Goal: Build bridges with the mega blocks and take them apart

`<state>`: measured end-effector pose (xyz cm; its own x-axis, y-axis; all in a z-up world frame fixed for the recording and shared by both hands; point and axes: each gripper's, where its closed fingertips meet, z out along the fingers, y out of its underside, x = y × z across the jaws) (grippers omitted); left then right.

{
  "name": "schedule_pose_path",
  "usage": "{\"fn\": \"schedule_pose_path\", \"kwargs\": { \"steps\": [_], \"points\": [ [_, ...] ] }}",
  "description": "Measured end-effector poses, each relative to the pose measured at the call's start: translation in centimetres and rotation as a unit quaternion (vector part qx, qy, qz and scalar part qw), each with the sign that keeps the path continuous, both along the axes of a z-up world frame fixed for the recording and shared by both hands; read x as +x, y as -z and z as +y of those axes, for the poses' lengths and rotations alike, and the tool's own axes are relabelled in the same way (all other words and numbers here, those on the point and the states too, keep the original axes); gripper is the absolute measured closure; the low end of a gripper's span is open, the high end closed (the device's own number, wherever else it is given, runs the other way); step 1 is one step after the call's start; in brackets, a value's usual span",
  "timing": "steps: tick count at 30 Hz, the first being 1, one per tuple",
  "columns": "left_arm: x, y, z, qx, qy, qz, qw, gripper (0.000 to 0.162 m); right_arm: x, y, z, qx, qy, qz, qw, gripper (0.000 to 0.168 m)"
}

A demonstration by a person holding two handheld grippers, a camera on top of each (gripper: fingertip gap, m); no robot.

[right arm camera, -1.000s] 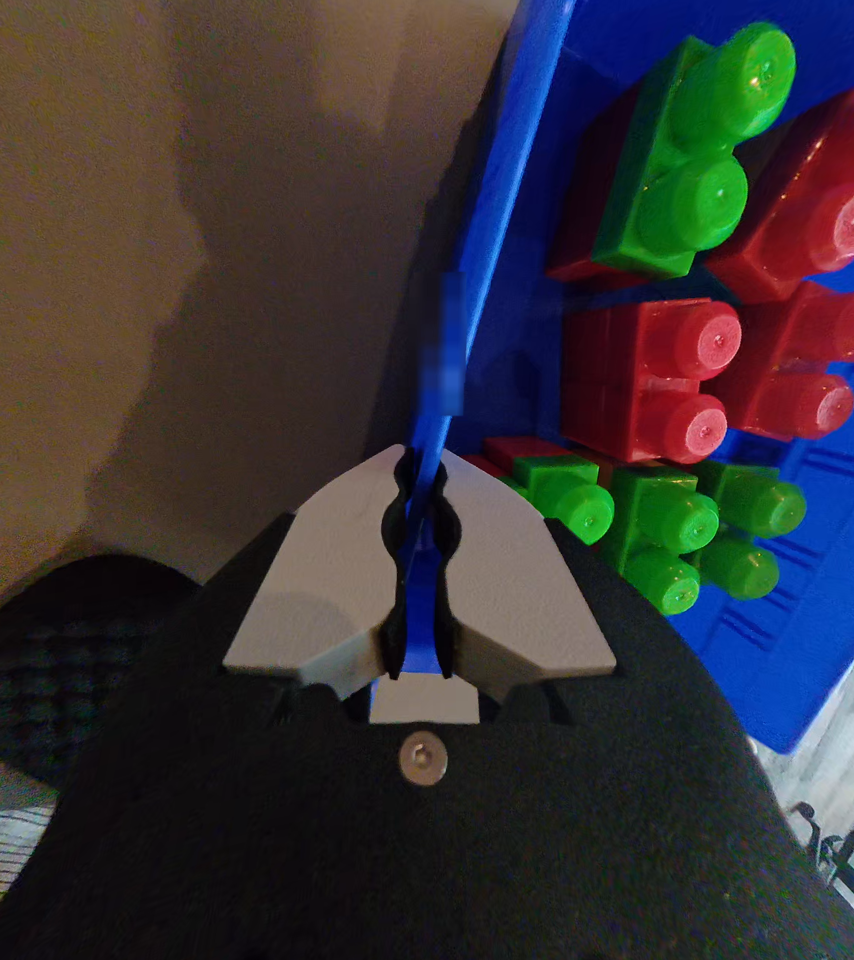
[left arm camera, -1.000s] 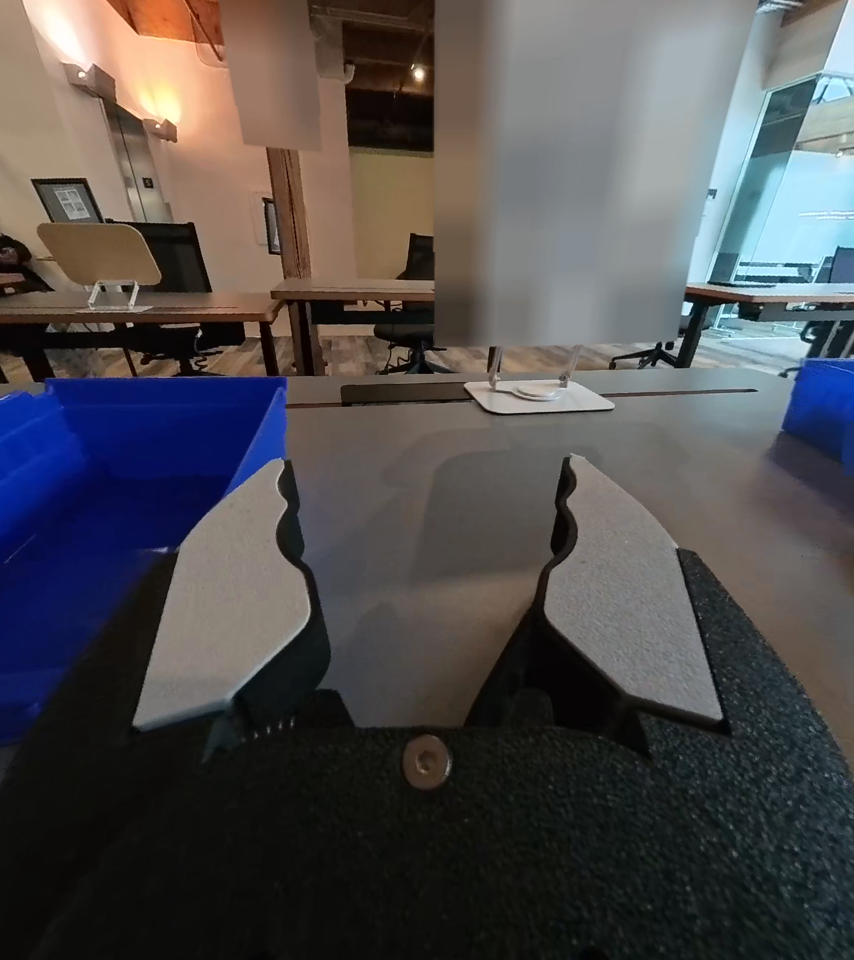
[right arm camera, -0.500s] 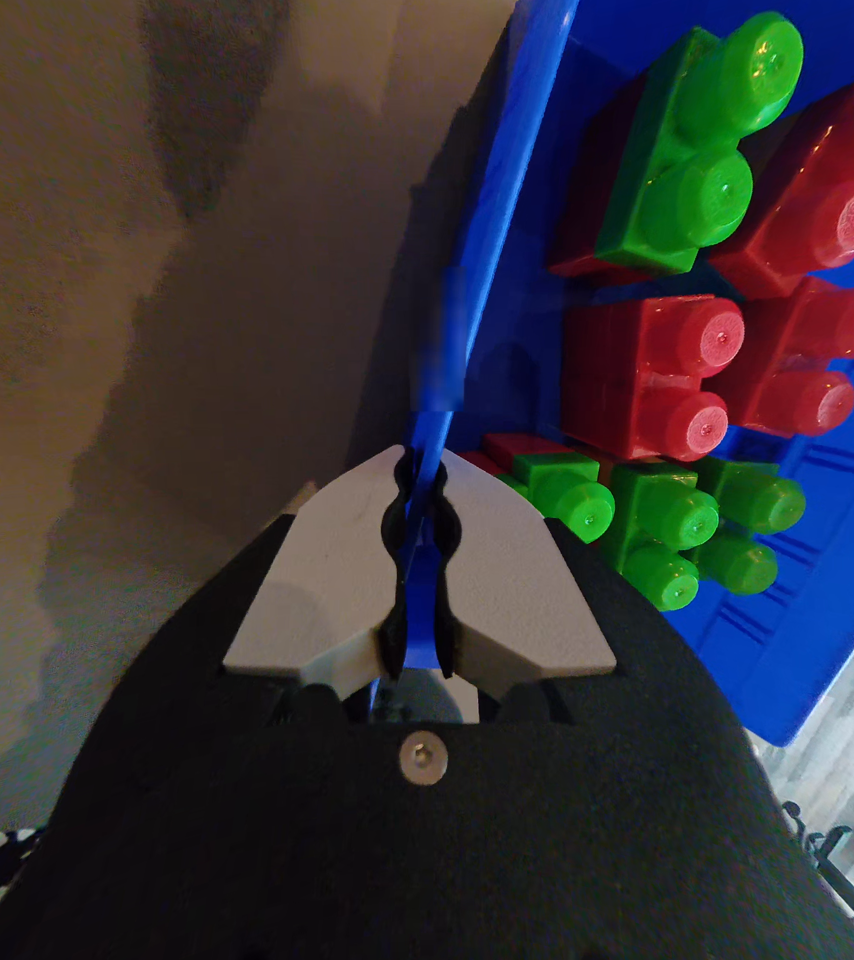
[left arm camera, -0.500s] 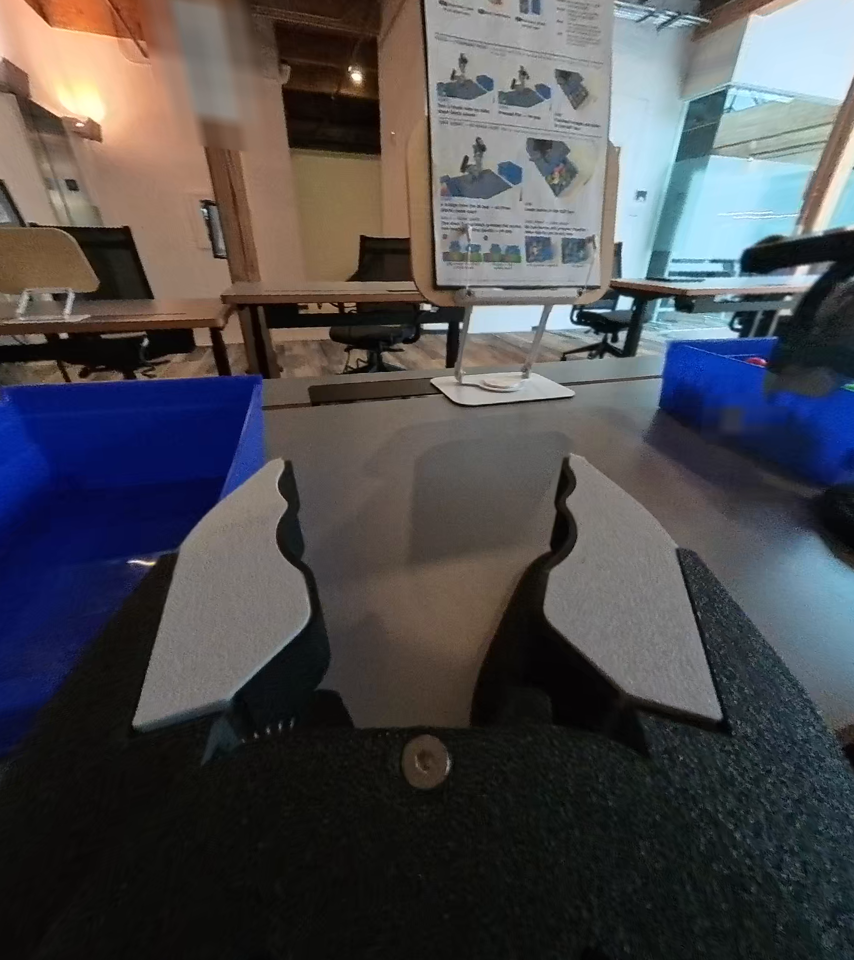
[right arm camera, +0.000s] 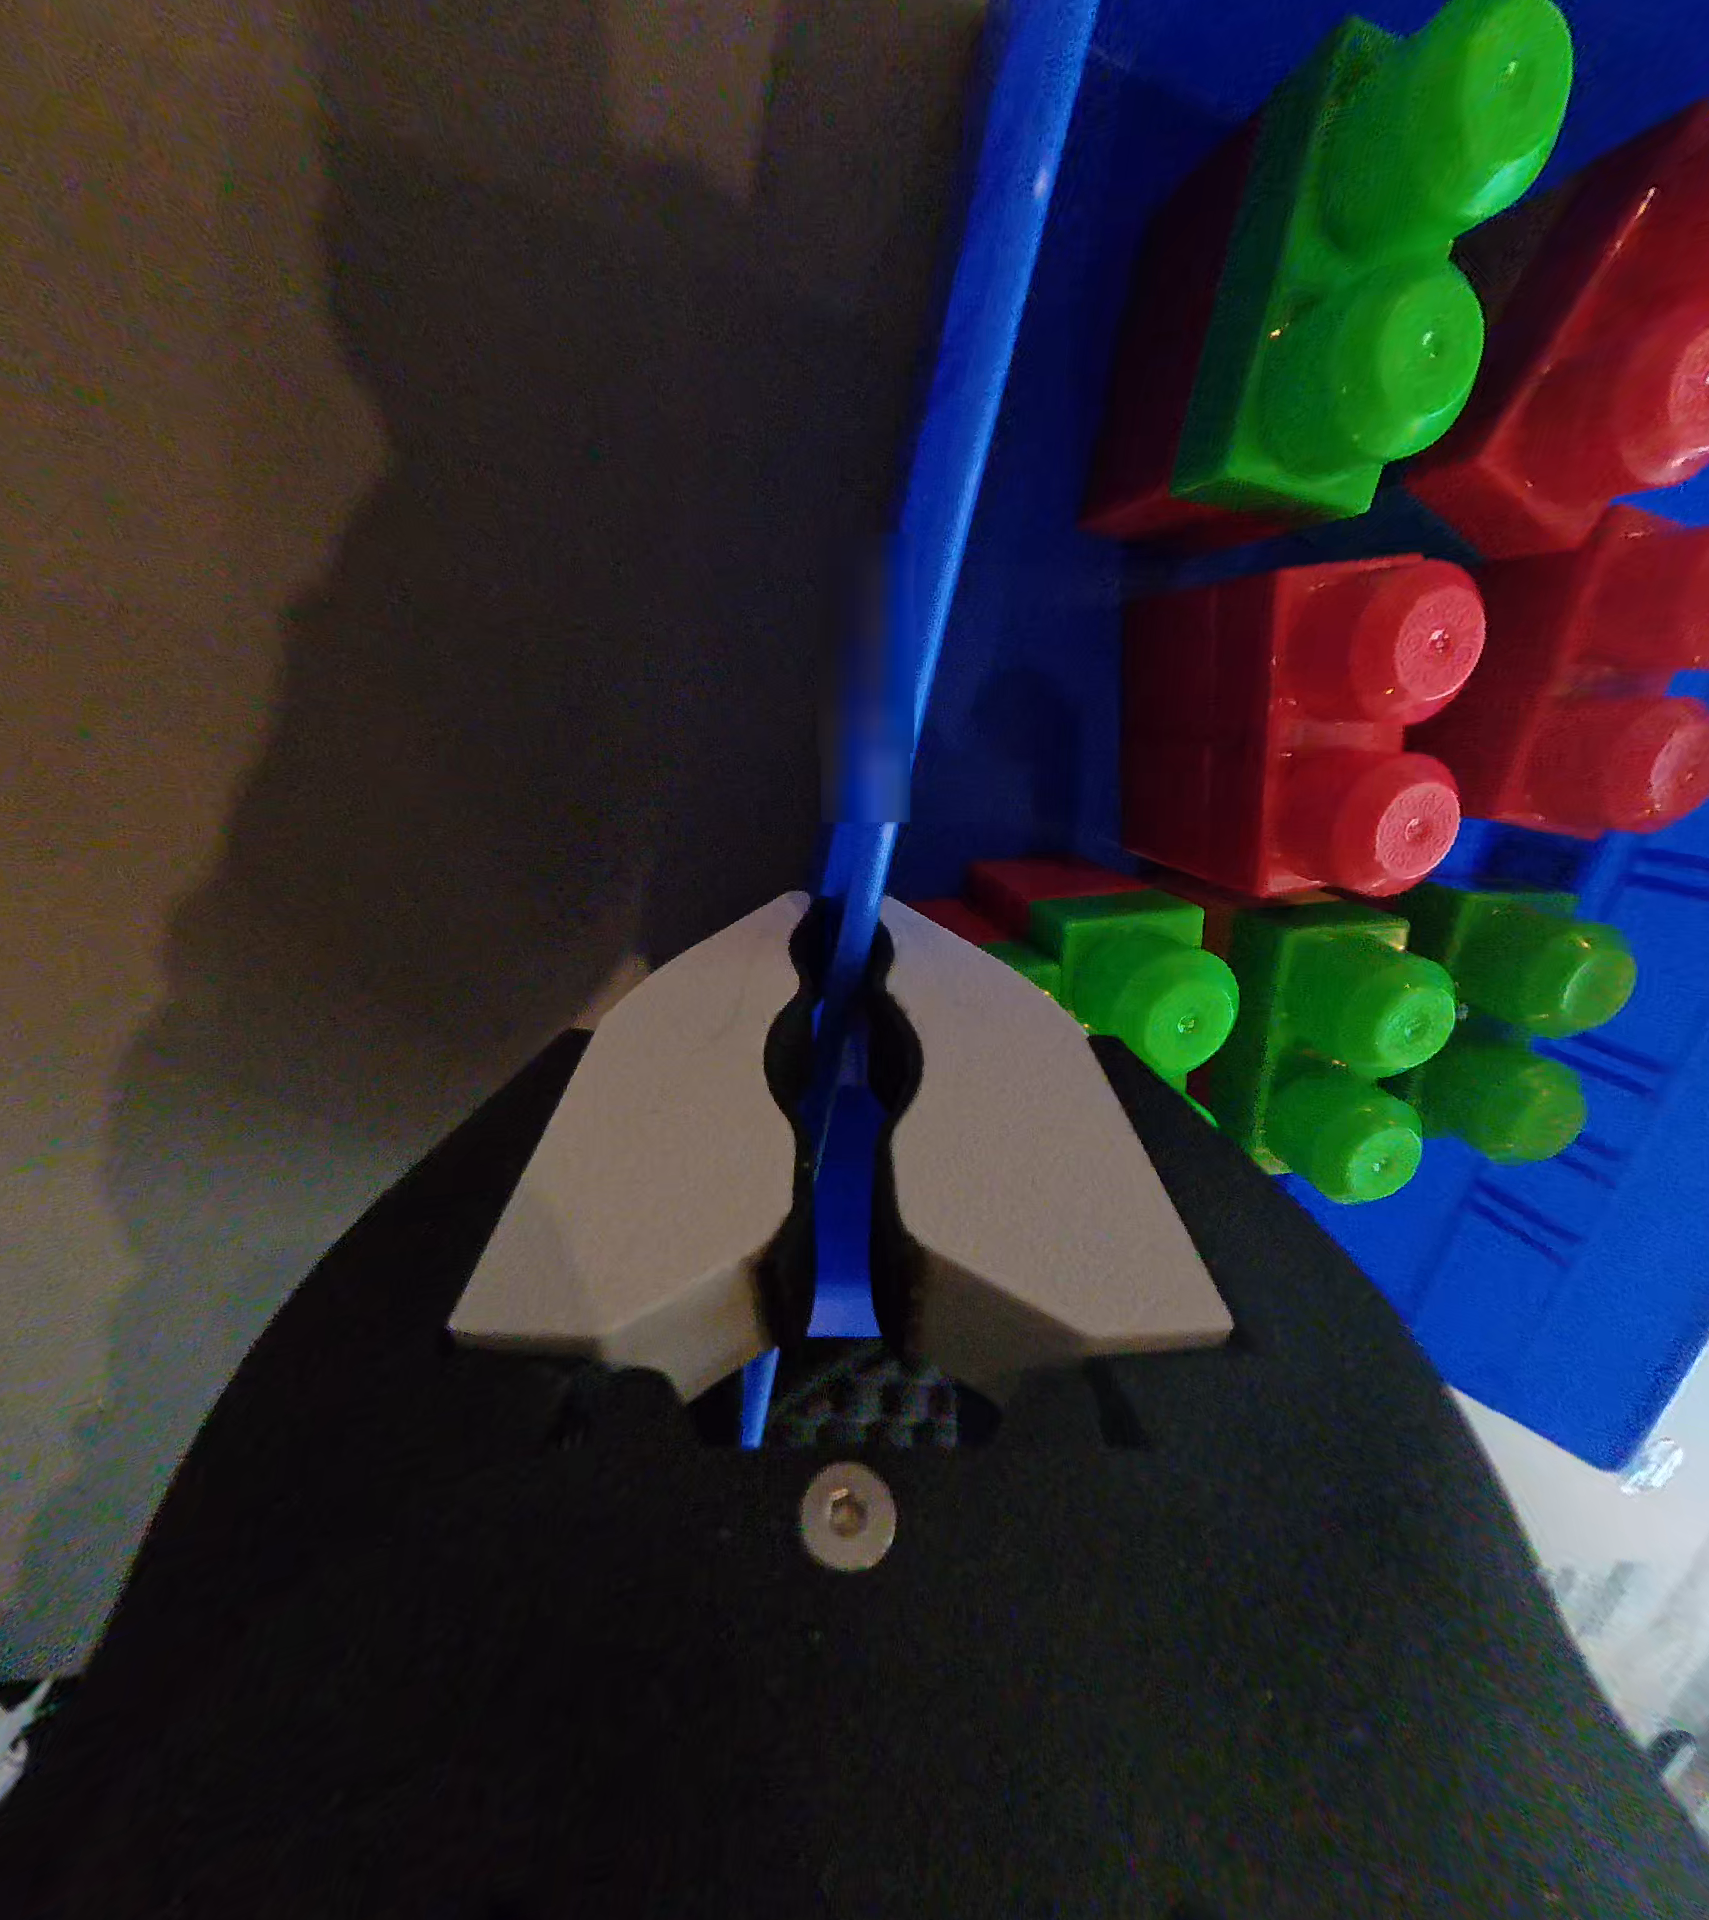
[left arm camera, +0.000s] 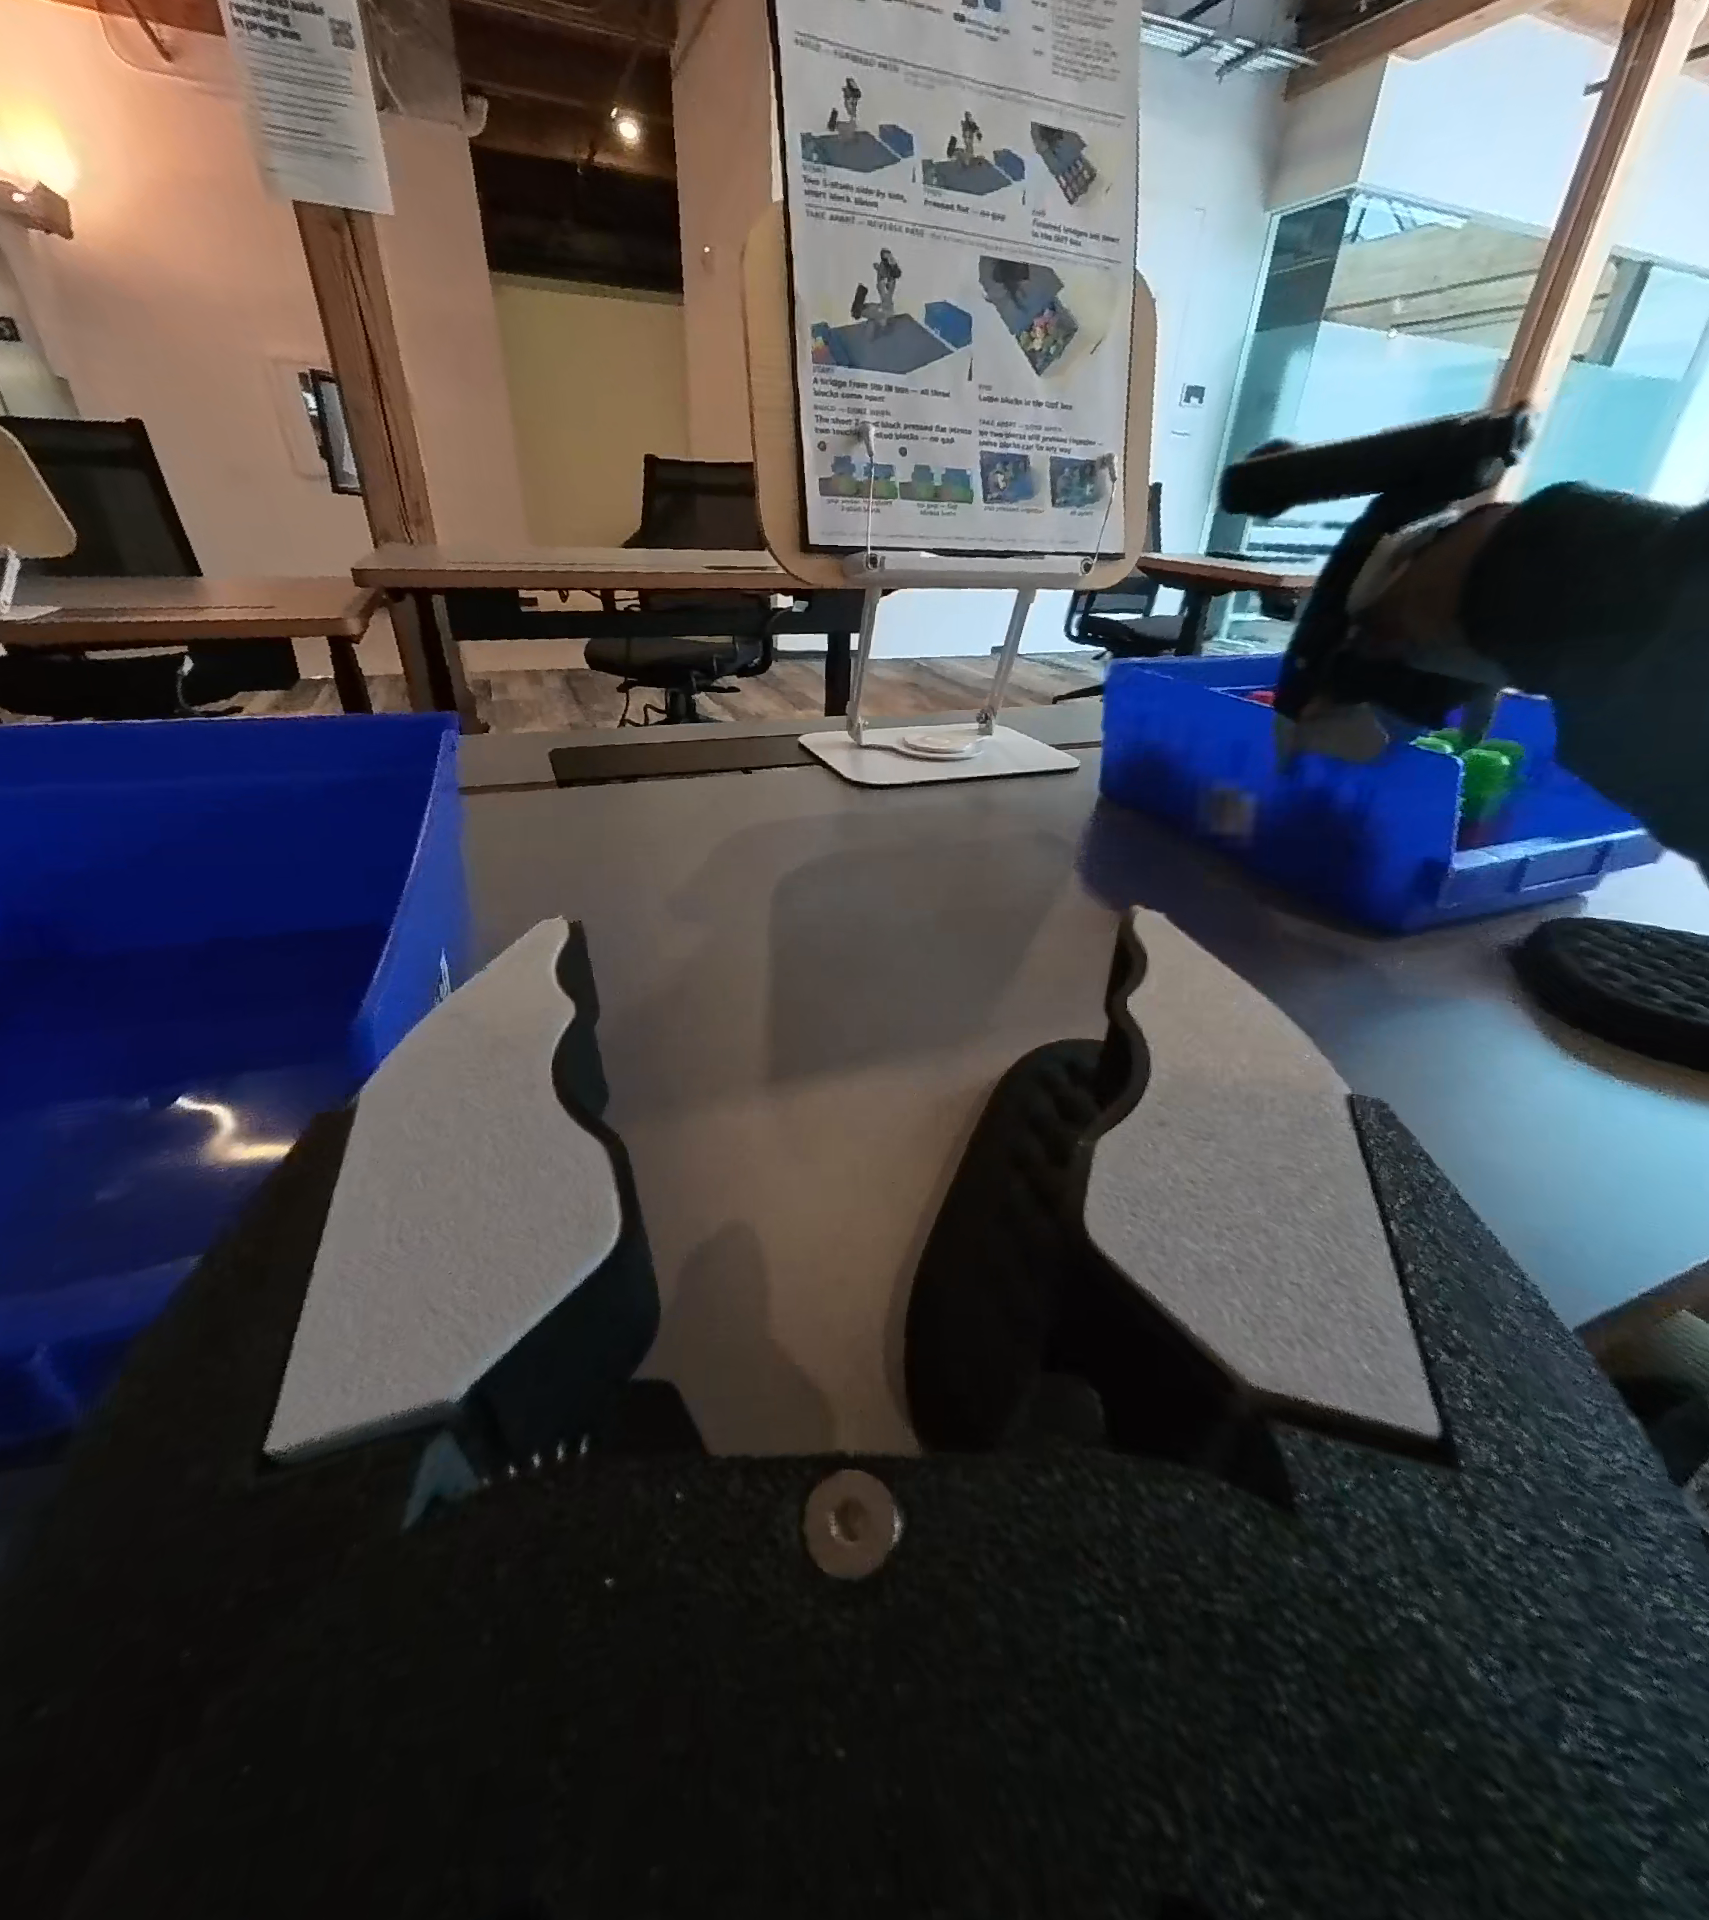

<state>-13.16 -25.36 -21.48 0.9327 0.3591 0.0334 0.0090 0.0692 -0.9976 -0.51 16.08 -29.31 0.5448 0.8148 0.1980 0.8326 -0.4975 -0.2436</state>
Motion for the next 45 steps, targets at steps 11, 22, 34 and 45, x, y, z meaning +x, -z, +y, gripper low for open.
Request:
{"fn": "schedule_pose_path", "kwargs": {
  "steps": [11, 22, 34, 45],
  "points": [
    [0.5, -0.2, -1.4, 0.001, 0.005, 0.006, 1.0, 0.068, -4.0, 0.0, -3.0, 0.001, -0.013, -0.012, 1.0, 0.164],
    [0.4, -0.1, -1.5, -0.004, 0.003, 0.005, 1.0, 0.068, -6.4, -0.4, -4.7, -0.009, -0.06, 0.076, 0.995, 0.118],
    [-1.4, 0.1, -0.6, -0.059, -0.034, 0.026, 0.997, 0.066, -1.9, -12.1, -5.0, 0.076, -0.162, 0.354, 0.918, 0.089],
    [-6.3, -2.8, 0.7, -0.164, -0.112, 0.073, 0.977, 0.068, 10.8, -14.9, -2.4, 0.127, -0.176, 0.487, 0.846, 0.09]
  ]
}}
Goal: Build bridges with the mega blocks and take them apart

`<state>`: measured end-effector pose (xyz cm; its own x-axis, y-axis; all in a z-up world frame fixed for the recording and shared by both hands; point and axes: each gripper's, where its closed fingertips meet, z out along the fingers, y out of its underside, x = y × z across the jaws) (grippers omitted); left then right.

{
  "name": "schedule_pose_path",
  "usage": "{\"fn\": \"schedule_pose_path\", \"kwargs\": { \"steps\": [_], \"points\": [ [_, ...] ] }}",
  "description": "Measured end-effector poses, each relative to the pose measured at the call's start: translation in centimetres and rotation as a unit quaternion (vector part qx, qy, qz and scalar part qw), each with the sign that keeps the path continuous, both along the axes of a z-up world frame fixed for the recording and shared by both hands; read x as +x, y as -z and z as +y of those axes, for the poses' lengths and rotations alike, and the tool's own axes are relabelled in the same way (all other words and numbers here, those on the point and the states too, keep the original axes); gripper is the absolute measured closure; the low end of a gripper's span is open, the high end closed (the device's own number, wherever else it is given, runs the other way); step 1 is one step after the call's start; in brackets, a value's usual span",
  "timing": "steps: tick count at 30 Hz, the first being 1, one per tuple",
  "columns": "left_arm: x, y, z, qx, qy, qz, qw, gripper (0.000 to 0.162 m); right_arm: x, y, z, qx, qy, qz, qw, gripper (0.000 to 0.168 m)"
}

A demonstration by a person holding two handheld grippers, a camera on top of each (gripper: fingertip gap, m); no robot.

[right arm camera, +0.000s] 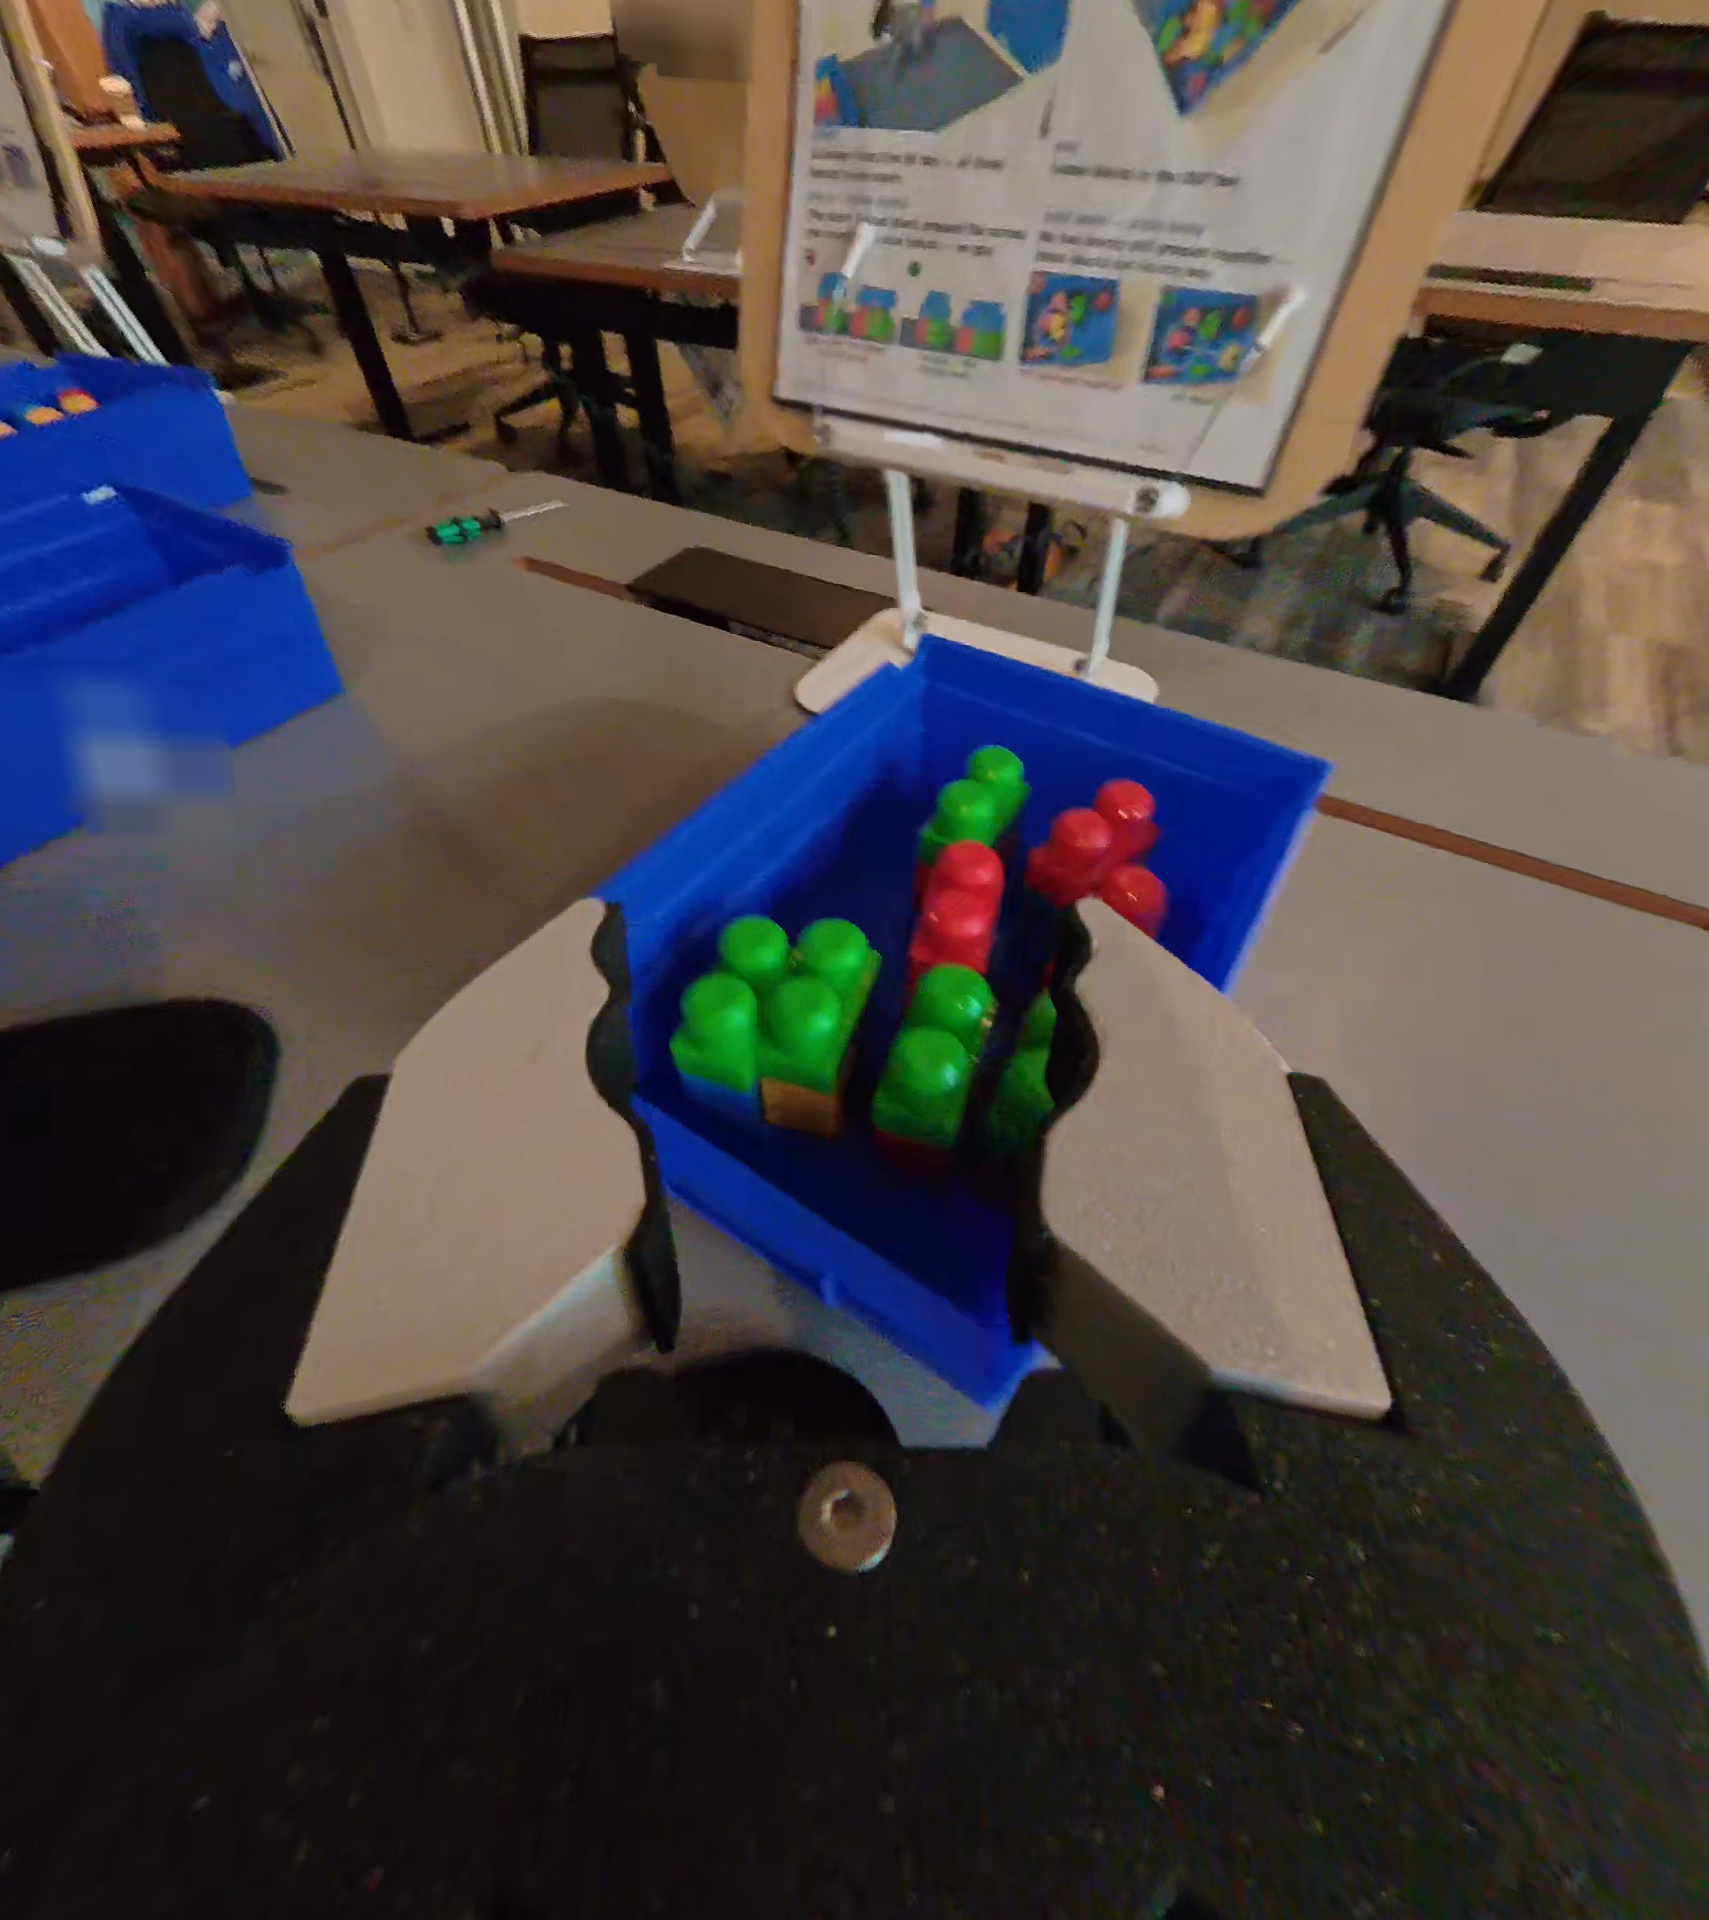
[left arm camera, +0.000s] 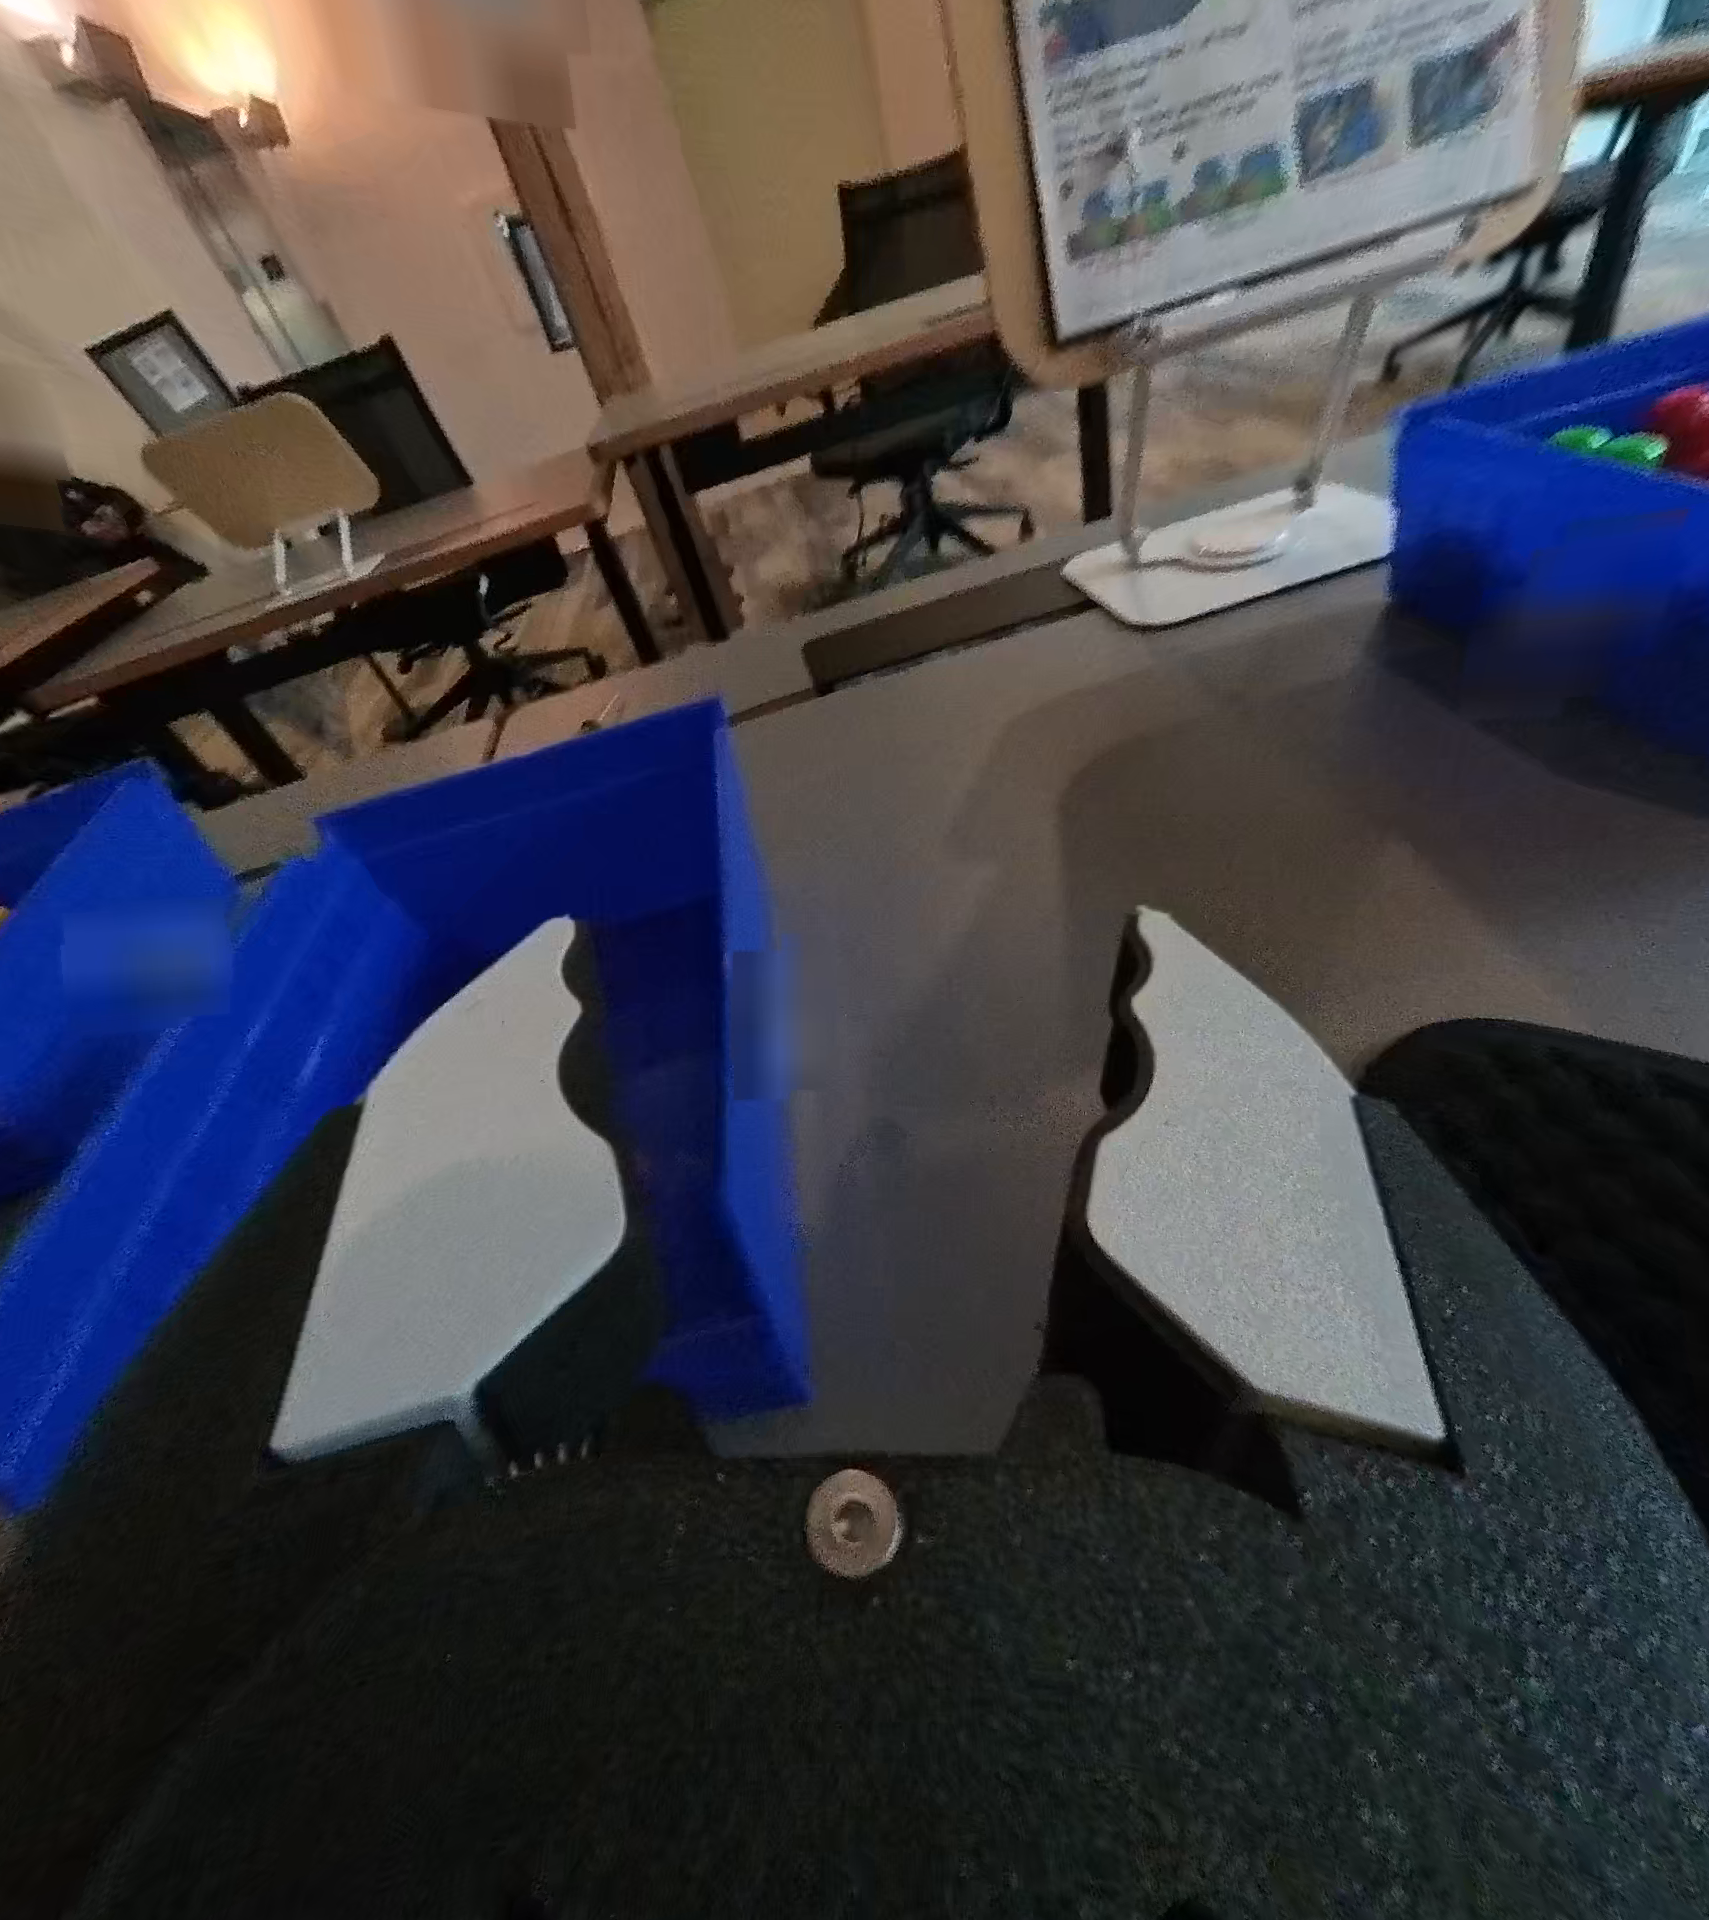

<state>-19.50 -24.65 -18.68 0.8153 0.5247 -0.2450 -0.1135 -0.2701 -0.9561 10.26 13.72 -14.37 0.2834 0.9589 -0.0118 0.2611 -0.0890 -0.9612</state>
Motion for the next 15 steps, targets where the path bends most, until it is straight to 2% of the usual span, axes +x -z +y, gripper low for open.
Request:
{"fn": "schedule_pose_path", "kwargs": {
  "steps": [3, 6, 12, 15],
  "points": [
    [-2.4, -0.1, 0.4, -0.065, -0.023, -0.001, 0.998, 0.073, 2.6, 1.5, 1.1, 0.018, 0.001, -0.021, 1.0, 0.09],
    [-4.3, 0.7, 1.4, -0.136, -0.016, -0.031, 0.99, 0.076, 4.5, 2.5, 2.4, 0.034, 0.007, -0.04, 0.999, 0.089],
    [-8.1, 2.1, 2.9, -0.256, -0.032, -0.072, 0.963, 0.084, 6.3, 1.8, 3.5, 0.054, -0.008, -0.012, 0.998, 0.089],
    [-9.7, 4.0, 3.7, -0.296, -0.03, -0.129, 0.946, 0.082, 7.0, 1.7, 3.4, 0.07, -0.015, -0.005, 0.997, 0.089]
  ]
}}
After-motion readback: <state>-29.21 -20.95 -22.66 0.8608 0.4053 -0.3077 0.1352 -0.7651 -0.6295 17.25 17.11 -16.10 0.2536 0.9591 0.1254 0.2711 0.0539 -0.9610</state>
